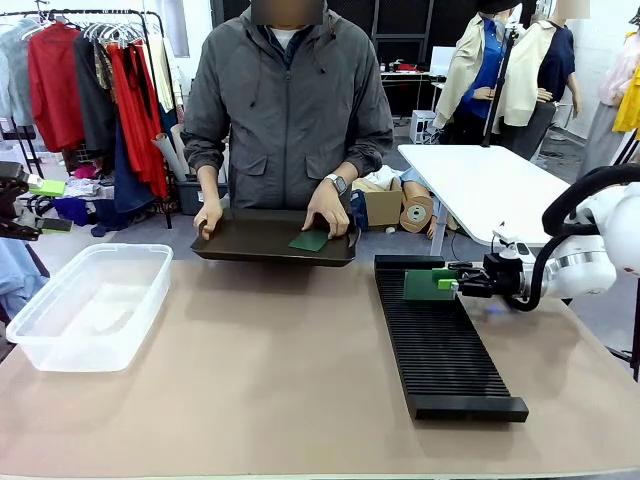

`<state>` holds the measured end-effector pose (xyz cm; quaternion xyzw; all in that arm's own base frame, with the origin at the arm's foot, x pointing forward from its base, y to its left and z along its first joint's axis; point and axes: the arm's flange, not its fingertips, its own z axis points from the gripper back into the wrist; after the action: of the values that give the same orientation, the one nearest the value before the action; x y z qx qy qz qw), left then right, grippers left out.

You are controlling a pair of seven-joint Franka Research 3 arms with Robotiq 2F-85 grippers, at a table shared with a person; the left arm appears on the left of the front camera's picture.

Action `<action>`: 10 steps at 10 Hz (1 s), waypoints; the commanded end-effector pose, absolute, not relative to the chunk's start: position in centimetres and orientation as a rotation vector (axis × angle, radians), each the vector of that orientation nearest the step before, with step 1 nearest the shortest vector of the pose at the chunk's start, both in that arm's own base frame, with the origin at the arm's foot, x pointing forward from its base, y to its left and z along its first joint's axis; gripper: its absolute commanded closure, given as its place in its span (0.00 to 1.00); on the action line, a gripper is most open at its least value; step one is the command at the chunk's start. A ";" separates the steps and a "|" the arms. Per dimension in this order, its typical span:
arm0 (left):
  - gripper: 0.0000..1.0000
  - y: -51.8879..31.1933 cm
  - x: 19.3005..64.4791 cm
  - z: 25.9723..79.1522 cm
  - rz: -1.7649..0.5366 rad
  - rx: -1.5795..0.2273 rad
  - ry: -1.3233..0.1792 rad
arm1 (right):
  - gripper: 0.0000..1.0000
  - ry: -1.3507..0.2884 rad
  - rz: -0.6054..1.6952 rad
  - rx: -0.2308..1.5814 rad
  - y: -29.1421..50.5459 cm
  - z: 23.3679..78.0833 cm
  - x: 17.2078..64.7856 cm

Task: Sort PCBs into racks and boxes based on the side picked up.
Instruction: If the short side of the Blank PCB is picked up, insert it into the PCB Rack ; if the long side is picked up, place it in the Organizing box.

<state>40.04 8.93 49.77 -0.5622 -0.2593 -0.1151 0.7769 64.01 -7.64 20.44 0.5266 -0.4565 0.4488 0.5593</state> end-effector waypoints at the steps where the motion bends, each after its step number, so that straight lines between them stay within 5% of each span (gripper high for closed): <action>1: 0.00 8.9 40.0 50.0 -0.242 -1.223 -0.561 | 0.00 -1.107 1.049 1.253 -7.6 21.7 63.8; 10: 0.00 8.9 40.0 50.0 -0.242 -1.223 -0.561 | 0.00 -1.083 1.062 1.240 -7.8 20.9 64.0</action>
<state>40.04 8.93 49.77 -0.5622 -0.2593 -0.1151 0.7769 63.90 -7.88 20.47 0.5278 -0.4568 0.4483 0.5584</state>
